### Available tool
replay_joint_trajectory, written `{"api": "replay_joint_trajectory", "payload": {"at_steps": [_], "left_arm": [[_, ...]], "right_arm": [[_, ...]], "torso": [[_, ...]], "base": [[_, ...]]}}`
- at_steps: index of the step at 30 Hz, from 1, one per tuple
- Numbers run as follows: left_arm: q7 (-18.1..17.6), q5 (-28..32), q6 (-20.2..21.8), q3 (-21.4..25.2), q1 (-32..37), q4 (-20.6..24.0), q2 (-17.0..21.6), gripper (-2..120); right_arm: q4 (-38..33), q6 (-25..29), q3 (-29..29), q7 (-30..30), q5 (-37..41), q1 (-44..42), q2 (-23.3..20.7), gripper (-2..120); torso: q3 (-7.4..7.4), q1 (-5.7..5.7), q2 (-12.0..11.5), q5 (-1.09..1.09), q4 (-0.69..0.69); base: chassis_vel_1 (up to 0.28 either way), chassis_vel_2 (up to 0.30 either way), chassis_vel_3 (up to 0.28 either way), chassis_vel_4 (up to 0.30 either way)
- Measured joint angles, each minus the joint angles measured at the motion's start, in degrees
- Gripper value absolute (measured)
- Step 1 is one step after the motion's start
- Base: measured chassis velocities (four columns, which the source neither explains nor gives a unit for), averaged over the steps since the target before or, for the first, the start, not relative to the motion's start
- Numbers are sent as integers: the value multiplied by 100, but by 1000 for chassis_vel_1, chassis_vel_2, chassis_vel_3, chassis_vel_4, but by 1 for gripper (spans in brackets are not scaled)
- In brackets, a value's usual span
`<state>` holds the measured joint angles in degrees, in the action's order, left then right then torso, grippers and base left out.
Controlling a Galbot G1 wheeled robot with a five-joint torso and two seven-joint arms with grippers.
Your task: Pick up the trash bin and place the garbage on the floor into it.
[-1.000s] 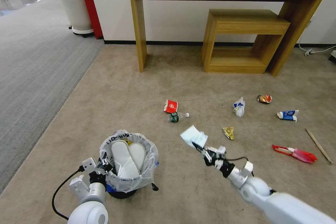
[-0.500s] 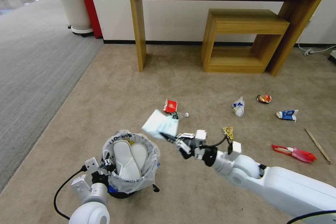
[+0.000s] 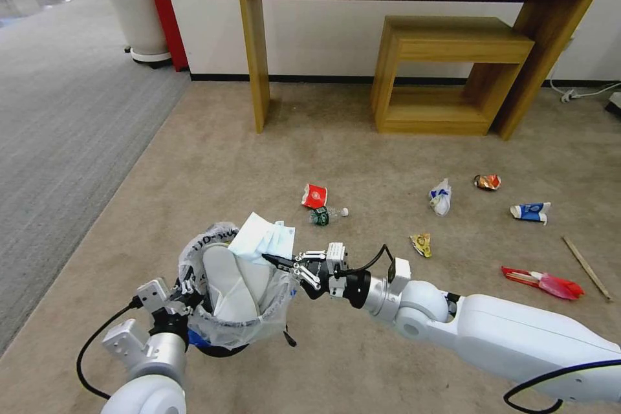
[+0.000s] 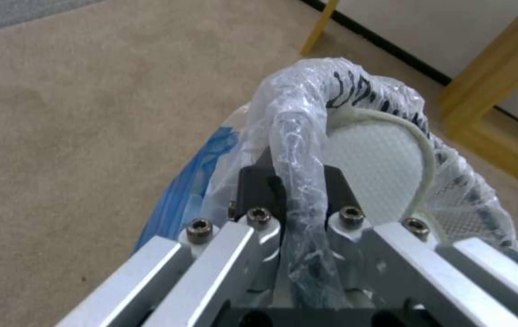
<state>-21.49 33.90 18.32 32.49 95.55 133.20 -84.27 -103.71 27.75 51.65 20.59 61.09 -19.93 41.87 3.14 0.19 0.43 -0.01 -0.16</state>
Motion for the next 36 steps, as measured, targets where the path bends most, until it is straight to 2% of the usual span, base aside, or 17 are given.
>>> {"api": "replay_joint_trajectory", "payload": {"at_steps": [4, 6, 12, 24, 26, 27, 30, 32, 34, 36], "left_arm": [[-1, -15, 21, -17, 87, 154, -26, 3], [14, -69, 22, -20, 213, 270, -65, 3], [33, -90, 15, 33, 361, 466, -76, 3], [33, -20, 13, 116, 399, 544, -5, 3], [31, -14, 12, 104, 388, 535, -3, 3], [31, -14, 12, 104, 388, 535, -3, 3], [30, -3, 12, 106, 376, 510, 6, 3], [30, 0, 13, 106, 370, 500, 7, 3], [29, 0, 13, 105, 355, 466, 6, 3], [28, 0, 12, 104, 348, 449, 5, 3]], "right_arm": [[60, -5, 306, -71, 3, 237, 128, 0], [169, -5, 658, -97, 21, 521, 322, 0], [342, -3, 1072, -224, 46, 818, 638, 0], [492, -13, 1209, -403, -71, 786, 697, 0], [514, -23, 1210, -411, -84, 758, 698, 8], [514, -23, 1210, -411, -84, 758, 698, 8], [511, -26, 1201, -411, -102, 743, 691, 22], [502, -26, 1192, -411, -102, 740, 691, 25], [467, -26, 1165, -410, -102, 736, 688, 37], [453, -26, 1154, -410, -102, 734, 686, 40]], "torso": [[0, 0, 0, 1, 0], [0, 0, 0, 1, 2], [0, 0, 1, 1, 2], [0, -1, 1, 1, 1], [0, -1, 1, 1, 1], [0, -1, 1, 1, 1], [0, -1, 1, 1, 1], [0, -1, 1, 1, 1], [0, -1, 1, 1, 1], [0, -1, 1, 1, 1]], "base": [[0, 0, 0, 0], [0, 0, 0, 0], [0, 0, 0, 0], [0, 0, 0, 0], [0, 0, 0, 0], [0, 0, 0, 0], [0, 0, 0, 0], [0, 0, 0, 0], [0, 0, 0, 0], [0, 0, 0, 0]]}}
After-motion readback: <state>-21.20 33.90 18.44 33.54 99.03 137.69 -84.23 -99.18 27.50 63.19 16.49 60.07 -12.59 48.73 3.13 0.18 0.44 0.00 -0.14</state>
